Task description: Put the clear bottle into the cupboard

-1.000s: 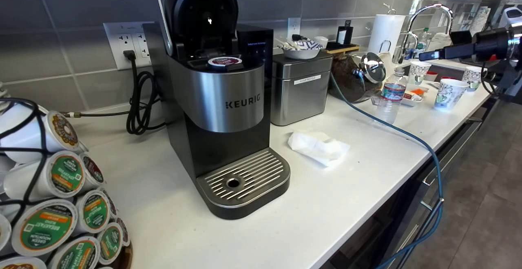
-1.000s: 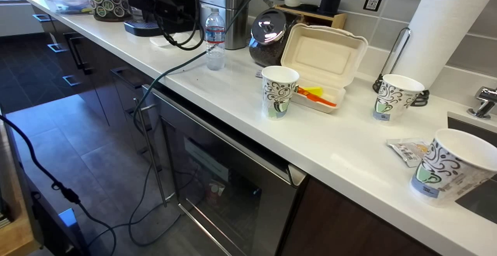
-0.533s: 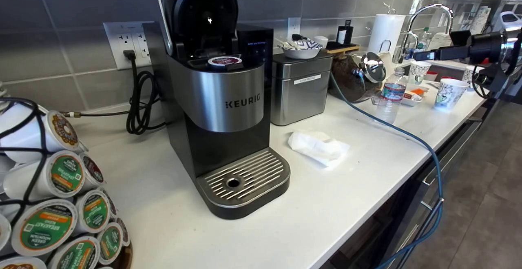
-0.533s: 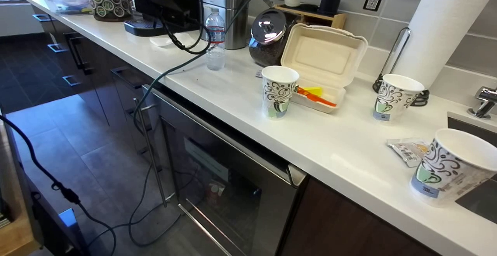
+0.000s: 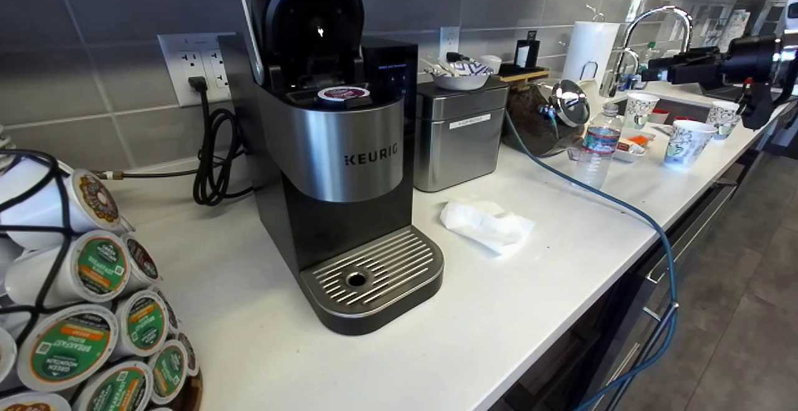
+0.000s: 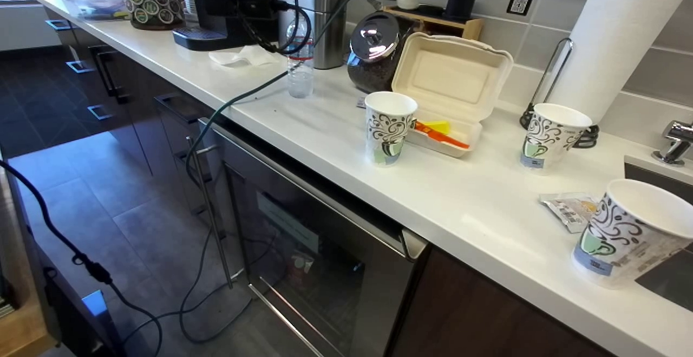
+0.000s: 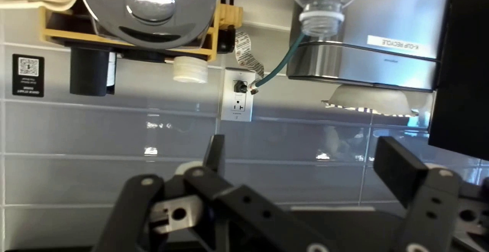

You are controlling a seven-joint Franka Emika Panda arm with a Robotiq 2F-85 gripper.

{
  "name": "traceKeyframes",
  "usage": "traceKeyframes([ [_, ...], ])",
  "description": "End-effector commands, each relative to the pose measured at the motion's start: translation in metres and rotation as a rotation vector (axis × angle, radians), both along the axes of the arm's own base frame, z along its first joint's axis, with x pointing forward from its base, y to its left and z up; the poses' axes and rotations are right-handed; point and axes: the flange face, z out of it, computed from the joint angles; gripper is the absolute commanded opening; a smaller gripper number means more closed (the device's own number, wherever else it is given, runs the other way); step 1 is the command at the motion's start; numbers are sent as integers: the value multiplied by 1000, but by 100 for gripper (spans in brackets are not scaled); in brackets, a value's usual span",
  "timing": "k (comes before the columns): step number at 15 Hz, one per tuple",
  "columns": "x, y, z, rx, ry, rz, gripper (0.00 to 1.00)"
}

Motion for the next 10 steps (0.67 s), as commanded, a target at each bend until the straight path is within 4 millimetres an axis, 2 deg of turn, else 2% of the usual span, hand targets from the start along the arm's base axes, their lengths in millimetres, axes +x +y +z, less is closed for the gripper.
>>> traceKeyframes([
  [1,-5,11,-17,-95,-10,-21,100],
  [5,-10,26,-40,-134,69,-10,100],
  [10,-3,35,-54,-18,65,-15,100],
])
